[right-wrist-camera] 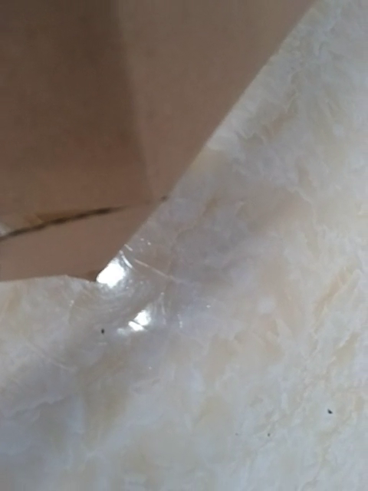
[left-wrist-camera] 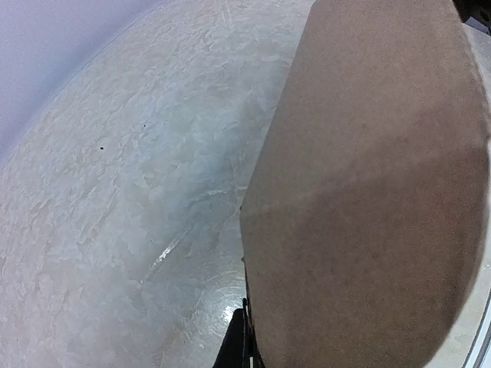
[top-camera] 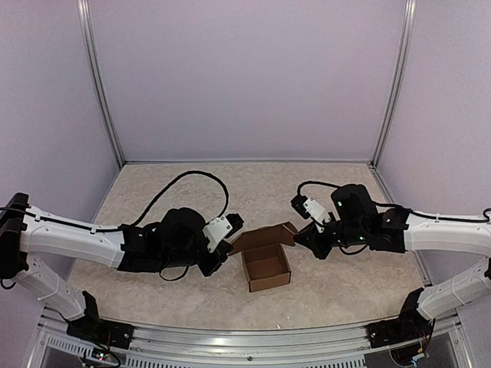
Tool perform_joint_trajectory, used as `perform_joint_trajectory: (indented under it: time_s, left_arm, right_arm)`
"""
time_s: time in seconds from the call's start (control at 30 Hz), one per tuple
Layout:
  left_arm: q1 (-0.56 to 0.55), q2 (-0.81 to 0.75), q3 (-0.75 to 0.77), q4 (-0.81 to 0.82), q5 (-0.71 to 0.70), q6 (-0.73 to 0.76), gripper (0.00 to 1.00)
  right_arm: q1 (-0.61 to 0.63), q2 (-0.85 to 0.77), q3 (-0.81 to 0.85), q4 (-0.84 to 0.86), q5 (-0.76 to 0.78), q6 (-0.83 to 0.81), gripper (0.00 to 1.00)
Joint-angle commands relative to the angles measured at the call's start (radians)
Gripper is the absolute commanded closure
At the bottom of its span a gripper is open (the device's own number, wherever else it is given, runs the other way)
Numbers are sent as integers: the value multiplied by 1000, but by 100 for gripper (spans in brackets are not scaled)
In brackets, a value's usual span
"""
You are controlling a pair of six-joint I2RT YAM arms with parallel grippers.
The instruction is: Fold the paper box
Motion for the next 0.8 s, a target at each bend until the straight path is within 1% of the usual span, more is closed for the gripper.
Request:
perform_joint_trajectory:
  time_s: [0.0, 0.2, 0.23, 0.3, 0.4, 0.7, 0.77]
  left_arm:
    - [-1, 0, 23, -32, -1, -4, 100]
    - [-1, -6, 28, -43, -5, -8, 100]
    - [-2, -7, 28, -44, -5, -10, 100]
    - [-2, -12, 26, -45, -5, -13, 100]
    - [-3, -14, 26, -50, -6, -17, 100]
    - [-2, -20, 18, -53, -7, -22, 100]
    - [-3, -20, 17, -53, -8, -22, 100]
  right_arm:
    - [-9, 12, -7, 50, -5, 5, 93]
    - [-10, 25, -13, 70, -7, 5, 93]
    - [-9, 27, -15, 71, -6, 5, 92]
    - [-10, 34, -17, 79, -1, 5, 85]
    - [-10, 37, -22, 92, 16, 7, 80]
    - [-10, 49, -28, 111, 55, -10, 78]
    - [-9, 54, -27, 112, 82, -17, 74]
